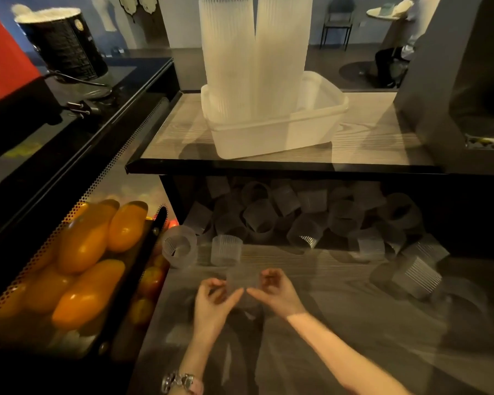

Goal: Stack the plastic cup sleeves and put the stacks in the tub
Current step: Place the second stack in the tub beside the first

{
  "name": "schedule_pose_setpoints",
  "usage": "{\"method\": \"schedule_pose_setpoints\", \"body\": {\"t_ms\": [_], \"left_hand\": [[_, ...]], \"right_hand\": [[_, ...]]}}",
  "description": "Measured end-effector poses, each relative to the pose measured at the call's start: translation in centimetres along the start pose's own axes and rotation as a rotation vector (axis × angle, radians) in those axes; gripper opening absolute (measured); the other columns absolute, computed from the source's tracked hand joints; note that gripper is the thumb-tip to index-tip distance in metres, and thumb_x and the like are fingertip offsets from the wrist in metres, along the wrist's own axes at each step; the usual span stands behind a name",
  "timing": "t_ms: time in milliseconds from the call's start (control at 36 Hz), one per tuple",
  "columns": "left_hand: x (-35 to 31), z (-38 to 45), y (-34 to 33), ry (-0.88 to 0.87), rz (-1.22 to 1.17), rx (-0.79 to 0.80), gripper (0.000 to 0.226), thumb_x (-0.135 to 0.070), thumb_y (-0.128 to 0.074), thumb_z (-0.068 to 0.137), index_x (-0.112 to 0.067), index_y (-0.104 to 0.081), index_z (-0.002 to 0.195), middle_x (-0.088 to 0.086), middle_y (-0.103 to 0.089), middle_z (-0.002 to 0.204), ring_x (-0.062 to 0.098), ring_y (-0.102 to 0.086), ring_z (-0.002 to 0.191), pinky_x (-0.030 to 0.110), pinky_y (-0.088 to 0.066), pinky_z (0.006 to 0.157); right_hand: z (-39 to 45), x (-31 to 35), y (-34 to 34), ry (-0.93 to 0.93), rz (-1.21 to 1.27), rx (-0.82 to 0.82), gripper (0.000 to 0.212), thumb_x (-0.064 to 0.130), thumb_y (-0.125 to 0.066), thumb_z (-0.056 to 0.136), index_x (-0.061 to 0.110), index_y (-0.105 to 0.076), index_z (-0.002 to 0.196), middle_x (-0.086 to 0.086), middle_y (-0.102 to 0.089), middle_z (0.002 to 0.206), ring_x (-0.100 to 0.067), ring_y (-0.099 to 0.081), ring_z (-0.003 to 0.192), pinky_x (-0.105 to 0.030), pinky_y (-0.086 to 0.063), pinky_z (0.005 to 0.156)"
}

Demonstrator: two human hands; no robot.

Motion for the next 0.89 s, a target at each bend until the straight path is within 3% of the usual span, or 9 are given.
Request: {"method": "schedule_pose_setpoints", "body": {"t_ms": [139,194,250,306,528,694,778,889], "left_hand": [[2.7,-2.6,-2.3,-0.083,0.101,0.203,0.066,0.027,-0.07,0.058,-0.001,-0.047,0.113,0.009,-0.056,0.094,-0.005,-0.063,0.077,0.006,-0.047,0.068],[4.1,-3.5,-3.0,-0.079,0.135,0.257,0.066,0.03,-0.068,0.058,0.002,-0.048,0.114,0.009,-0.058,0.095,-0.009,-0.062,0.078,0.005,-0.046,0.07],[5.3,-4.1,-3.8,-0.06,0.151,0.287,0.062,0.029,-0.068,0.059,0.001,-0.05,0.111,0.014,-0.06,0.1,-0.003,-0.064,0.082,0.008,-0.047,0.073],[6.3,-4.4,-4.3,-0.046,0.155,0.305,0.061,0.027,-0.069,0.06,-0.003,-0.051,0.11,0.016,-0.061,0.106,0.004,-0.065,0.088,0.014,-0.05,0.075],[6.6,-4.2,-5.0,-0.066,0.191,0.318,0.06,0.021,-0.071,0.063,-0.011,-0.052,0.11,0.006,-0.062,0.109,0.0,-0.065,0.094,0.017,-0.051,0.076],[6.5,-4.5,-5.7,-0.065,0.164,0.322,0.062,0.024,-0.069,0.063,-0.012,-0.051,0.109,0.006,-0.061,0.108,0.001,-0.064,0.093,0.017,-0.05,0.079],[6.2,-4.6,-5.8,-0.069,0.169,0.337,0.064,0.023,-0.068,0.064,-0.011,-0.047,0.114,0.007,-0.058,0.112,0.015,-0.058,0.105,0.022,-0.048,0.089],[5.2,-3.9,-5.0,-0.084,0.238,0.345,0.064,0.012,-0.074,0.067,-0.015,-0.045,0.118,0.001,-0.056,0.114,0.01,-0.055,0.106,0.008,-0.044,0.081]], "right_hand": [[-3.3,-2.4,4.3,0.031,0.022,-0.083,0.079,-0.025,-0.071,0.057,0.016,-0.044,0.118,0.004,-0.054,0.107,-0.008,-0.055,0.096,-0.011,-0.05,0.075],[-4.7,-3.3,5.5,0.069,-0.075,-0.07,0.074,-0.022,-0.074,0.057,0.016,-0.048,0.116,-0.003,-0.057,0.117,-0.016,-0.056,0.106,-0.019,-0.048,0.092],[-5.9,-3.9,6.3,0.082,-0.134,-0.04,0.067,-0.019,-0.075,0.06,0.013,-0.05,0.113,-0.013,-0.06,0.119,-0.019,-0.06,0.109,-0.031,-0.045,0.1],[-6.5,-4.3,6.6,0.095,-0.155,-0.051,0.063,-0.016,-0.076,0.061,0.012,-0.052,0.111,-0.015,-0.063,0.116,-0.015,-0.062,0.105,-0.031,-0.047,0.098],[-6.2,-4.8,6.7,0.094,-0.088,-0.113,0.062,-0.022,-0.073,0.058,0.016,-0.053,0.103,-0.01,-0.064,0.107,-0.025,-0.062,0.104,-0.042,-0.048,0.096],[-6.4,-5.6,7.4,0.084,-0.03,-0.137,0.065,-0.023,-0.072,0.06,0.01,-0.05,0.112,-0.016,-0.061,0.114,-0.026,-0.06,0.107,-0.034,-0.051,0.092],[-6.6,-5.4,7.7,0.073,-0.038,-0.128,0.068,-0.022,-0.074,0.058,0.014,-0.05,0.11,-0.013,-0.062,0.113,-0.024,-0.061,0.106,-0.024,-0.053,0.085],[-6.6,-4.5,8.0,0.065,-0.089,-0.134,0.078,-0.01,-0.083,0.055,0.013,-0.047,0.121,-0.006,-0.059,0.12,-0.018,-0.056,0.113,-0.032,-0.045,0.099]]}}
Point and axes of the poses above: each hand's wrist, its own z-axis towards the middle knuckle, its own y-axis out of the back of the hand, x = y × z, the point moved 2 cm from there along z, towards the middle knuckle
